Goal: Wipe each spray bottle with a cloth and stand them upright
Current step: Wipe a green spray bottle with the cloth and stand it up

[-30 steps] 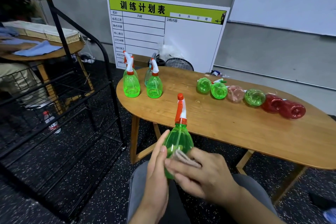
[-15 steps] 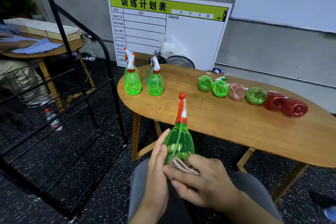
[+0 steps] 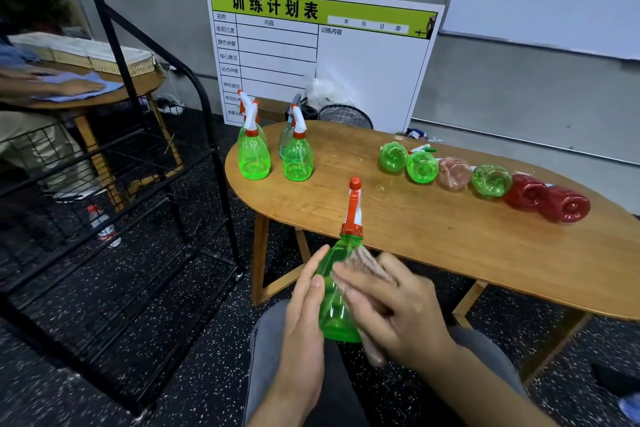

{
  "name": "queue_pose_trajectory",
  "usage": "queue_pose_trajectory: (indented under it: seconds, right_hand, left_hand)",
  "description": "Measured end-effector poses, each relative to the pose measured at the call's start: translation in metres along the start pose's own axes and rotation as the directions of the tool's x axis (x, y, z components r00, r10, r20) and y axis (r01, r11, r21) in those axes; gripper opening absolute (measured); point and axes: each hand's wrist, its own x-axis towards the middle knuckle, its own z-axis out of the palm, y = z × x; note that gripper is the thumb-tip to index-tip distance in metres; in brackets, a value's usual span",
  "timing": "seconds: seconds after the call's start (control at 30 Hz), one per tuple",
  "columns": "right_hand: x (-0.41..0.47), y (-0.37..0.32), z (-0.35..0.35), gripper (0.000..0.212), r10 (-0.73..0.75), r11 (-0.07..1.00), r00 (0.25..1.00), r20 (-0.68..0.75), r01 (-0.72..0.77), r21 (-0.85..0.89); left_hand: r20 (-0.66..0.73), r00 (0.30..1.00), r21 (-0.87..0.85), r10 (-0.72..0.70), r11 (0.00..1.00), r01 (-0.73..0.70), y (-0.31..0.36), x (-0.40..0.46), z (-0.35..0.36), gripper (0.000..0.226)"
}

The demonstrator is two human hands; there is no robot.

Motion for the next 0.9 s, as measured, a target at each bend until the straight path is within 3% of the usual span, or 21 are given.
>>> queue_pose_trajectory:
  seconds: [0.1,0.2,0.3,0.43,0.67,0.77,0.9]
  right_hand:
    - [-0.019,-0.003,-0.003,0.03,-0.252,0.957,0.959,0.132,0.268,-0.116]
    - [-0.017,0.0,-0.01,0.028,-0.33,0.925,0.934,0.14,0.349,-0.147]
    - [-0.002,0.011,-0.009,0.028,-0.179,0.977,0.983,0.049,0.184,-0.109]
    - [0.015,0.023,-0.009,0.036,0.128,0.992,0.987,-0.092,-0.129,-0.001]
    - [0.021,0.015,-0.016,0.03,0.196,0.959,0.971,-0.135,-0.16,0.236]
    - [0.025,0.016,-0.024,0.03,0.248,0.951,0.948,-0.2,-0.198,0.239]
    - [0.028,0.016,-0.022,0.03,0.263,0.946,0.953,-0.152,-0.224,0.233]
  left_hand:
    - [0.011,1.0,-0.03,-0.027,0.999,0.027,0.0,0.0,0.0,0.051]
    - [0.038,0.999,-0.063,-0.03,0.997,0.033,0.001,-0.001,0.002,0.051]
    - [0.045,0.998,-0.017,-0.039,0.999,0.04,0.003,-0.003,0.004,0.041]
    - [0.048,0.999,0.001,-0.017,1.0,0.017,0.006,-0.005,0.004,0.051]
    - [0.121,0.992,-0.061,0.02,0.998,-0.013,0.009,-0.009,0.007,0.093]
    - [0.141,0.99,-0.156,0.017,0.988,0.005,0.008,-0.008,0.009,0.075]
    - [0.155,0.988,-0.155,0.006,0.988,0.018,0.006,-0.008,0.007,0.059]
